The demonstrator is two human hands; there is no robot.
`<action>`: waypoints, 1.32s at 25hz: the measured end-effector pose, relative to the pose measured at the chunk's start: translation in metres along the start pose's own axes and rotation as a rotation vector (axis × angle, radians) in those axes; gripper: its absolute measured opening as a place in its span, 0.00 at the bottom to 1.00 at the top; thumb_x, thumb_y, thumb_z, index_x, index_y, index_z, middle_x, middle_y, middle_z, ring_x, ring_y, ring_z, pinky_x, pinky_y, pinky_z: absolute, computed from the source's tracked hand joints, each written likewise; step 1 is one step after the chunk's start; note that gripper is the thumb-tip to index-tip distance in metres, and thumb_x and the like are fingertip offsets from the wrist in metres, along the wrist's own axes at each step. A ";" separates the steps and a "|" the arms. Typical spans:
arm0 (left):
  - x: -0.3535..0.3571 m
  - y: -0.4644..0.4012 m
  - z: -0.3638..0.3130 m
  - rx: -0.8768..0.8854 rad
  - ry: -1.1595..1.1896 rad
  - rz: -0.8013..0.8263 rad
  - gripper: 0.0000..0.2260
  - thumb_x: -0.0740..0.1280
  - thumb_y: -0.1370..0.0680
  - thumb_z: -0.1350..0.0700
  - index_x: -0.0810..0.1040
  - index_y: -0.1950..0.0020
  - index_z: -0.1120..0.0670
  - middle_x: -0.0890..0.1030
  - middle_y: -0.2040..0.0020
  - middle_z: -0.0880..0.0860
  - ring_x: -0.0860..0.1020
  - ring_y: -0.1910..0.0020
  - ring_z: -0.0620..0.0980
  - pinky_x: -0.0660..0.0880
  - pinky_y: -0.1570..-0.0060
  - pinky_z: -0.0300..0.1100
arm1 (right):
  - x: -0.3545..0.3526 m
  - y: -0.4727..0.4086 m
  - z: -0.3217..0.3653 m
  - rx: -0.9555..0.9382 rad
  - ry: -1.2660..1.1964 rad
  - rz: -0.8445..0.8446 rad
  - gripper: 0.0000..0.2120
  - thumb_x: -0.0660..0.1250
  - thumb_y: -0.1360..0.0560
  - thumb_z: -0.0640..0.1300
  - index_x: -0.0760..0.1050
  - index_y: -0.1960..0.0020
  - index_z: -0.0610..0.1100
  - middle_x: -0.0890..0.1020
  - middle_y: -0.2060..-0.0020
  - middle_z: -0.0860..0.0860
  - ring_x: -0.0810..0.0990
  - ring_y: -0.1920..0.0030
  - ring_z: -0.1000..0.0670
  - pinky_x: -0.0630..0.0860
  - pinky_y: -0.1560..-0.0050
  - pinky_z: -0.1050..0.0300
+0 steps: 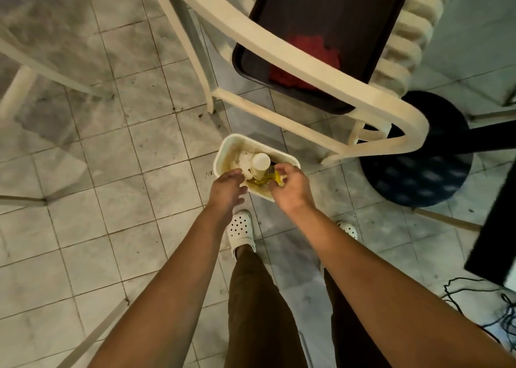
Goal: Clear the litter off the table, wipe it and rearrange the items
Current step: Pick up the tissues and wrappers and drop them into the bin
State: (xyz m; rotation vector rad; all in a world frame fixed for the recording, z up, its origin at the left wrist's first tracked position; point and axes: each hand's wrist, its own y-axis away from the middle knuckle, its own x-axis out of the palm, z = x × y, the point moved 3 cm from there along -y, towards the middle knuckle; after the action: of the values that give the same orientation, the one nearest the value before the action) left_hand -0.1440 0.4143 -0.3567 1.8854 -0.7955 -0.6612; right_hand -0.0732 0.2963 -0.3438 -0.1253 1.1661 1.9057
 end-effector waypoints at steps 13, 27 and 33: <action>0.068 0.303 -0.169 0.583 -0.059 0.288 0.08 0.61 0.23 0.60 0.76 0.55 0.48 0.78 0.61 0.47 0.76 0.63 0.43 0.71 0.67 0.36 | -0.235 0.199 0.167 -0.550 -0.492 -0.288 0.14 0.66 0.27 0.33 0.75 0.42 0.40 0.75 0.57 0.57 0.74 0.63 0.61 0.71 0.57 0.75; 0.341 0.445 -0.109 0.987 -0.854 0.491 0.10 0.64 0.25 0.59 0.78 0.45 0.52 0.77 0.50 0.49 0.76 0.51 0.49 0.71 0.53 0.37 | -0.508 0.238 -0.059 -0.264 -0.230 -0.825 0.13 0.65 0.27 0.37 0.76 0.43 0.41 0.77 0.44 0.44 0.76 0.52 0.48 0.66 0.53 0.64; 0.411 0.422 -0.072 1.300 -1.325 0.405 0.19 0.65 0.25 0.56 0.71 0.33 0.48 0.62 0.28 0.50 0.64 0.30 0.51 0.65 0.35 0.43 | -0.556 0.230 -0.149 -0.014 0.031 -0.984 0.17 0.66 0.29 0.38 0.75 0.41 0.42 0.68 0.36 0.40 0.64 0.36 0.36 0.63 0.37 0.48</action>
State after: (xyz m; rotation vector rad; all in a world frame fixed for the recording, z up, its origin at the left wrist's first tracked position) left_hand 0.0685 0.0003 0.0120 1.9626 -2.8983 -1.2912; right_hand 0.0539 -0.2043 -0.0002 -0.6145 0.8578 1.0341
